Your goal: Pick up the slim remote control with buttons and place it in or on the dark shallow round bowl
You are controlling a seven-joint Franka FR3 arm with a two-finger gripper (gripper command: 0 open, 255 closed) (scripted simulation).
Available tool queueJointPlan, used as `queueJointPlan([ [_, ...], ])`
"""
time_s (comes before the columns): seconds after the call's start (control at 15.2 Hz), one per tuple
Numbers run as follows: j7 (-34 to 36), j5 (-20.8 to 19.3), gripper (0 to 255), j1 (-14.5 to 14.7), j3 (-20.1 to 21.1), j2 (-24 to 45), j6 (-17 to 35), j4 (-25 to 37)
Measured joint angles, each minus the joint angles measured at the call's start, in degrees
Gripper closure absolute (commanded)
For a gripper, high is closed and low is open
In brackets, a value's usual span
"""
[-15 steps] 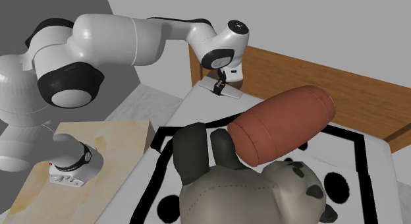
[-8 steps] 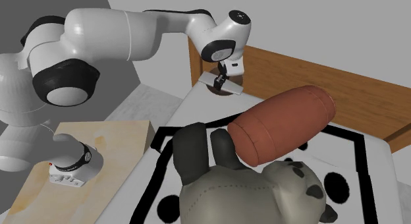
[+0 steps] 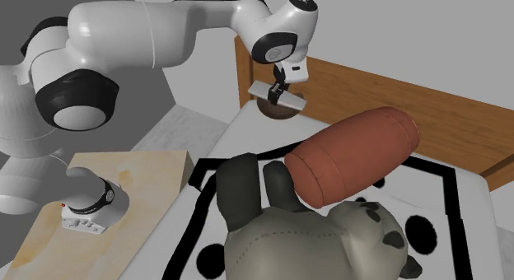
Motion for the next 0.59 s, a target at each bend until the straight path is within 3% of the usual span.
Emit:
queueJointPlan([
  [0.33,0.77,-0.34,255,0.92,0.06,0.82,-3.21,4.12],
  [0.53,3.42,-2.49,255,5.11,-0.3,6.71,-7.55,14.59],
  [0.59,3.96,-3.28,255,6.16,-0.73,8.65,-11.28,18.71],
])
